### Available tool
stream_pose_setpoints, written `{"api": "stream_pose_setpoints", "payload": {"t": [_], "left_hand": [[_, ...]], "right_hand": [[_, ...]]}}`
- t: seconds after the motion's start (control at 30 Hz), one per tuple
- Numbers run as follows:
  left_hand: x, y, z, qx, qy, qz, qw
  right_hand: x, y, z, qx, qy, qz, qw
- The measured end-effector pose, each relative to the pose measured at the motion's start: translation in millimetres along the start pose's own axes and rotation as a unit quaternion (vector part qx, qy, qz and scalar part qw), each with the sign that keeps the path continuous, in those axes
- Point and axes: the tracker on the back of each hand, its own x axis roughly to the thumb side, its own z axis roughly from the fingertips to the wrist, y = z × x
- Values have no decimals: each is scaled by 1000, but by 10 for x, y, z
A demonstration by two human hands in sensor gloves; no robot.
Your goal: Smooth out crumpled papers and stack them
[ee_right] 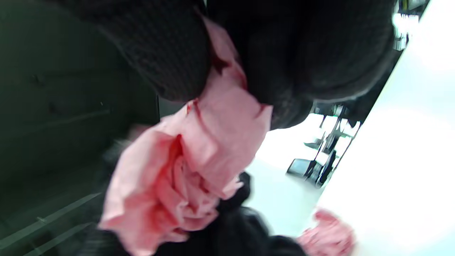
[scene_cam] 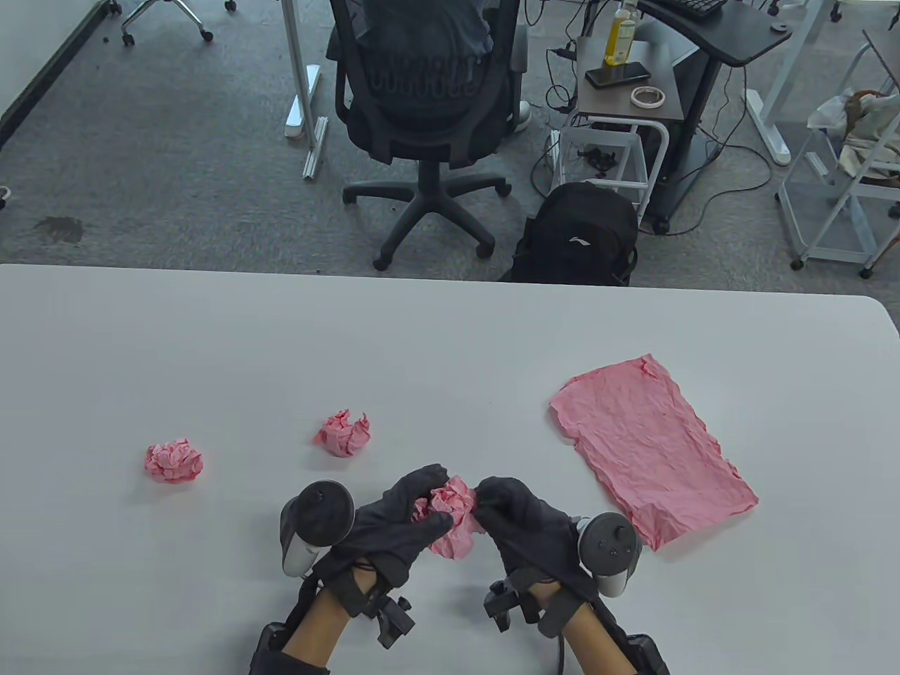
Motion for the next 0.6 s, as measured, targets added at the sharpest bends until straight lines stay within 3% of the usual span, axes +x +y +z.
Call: {"api": "stream_pose_setpoints", "payload": {"t": [0.07,0.17,0.3,0.37,0.47,0.5,0.6], "left_hand": [[-59,47,-2,-10,-1,50,999],[-88,59,5,-7,2,86,996],[-6,-9,4,-5,-4,11,1000],[20,-71,-5,-20,-11,4,1000],[12,-69,4,5,12,10,1000],[-13,-68,-1,0,19,2,1000],[-77,-91,3,-3,35,18,999]], "right_hand": [[-17,-1,6,-11,15,-47,999],[-3,34,-2,0,8,-30,1000],[72,185,27,78,-9,50,996],[122,249,49,83,-30,114,989],[252,296,90,73,-117,227,964],[306,317,93,84,-146,278,946],[380,395,122,85,-162,356,916]]}}
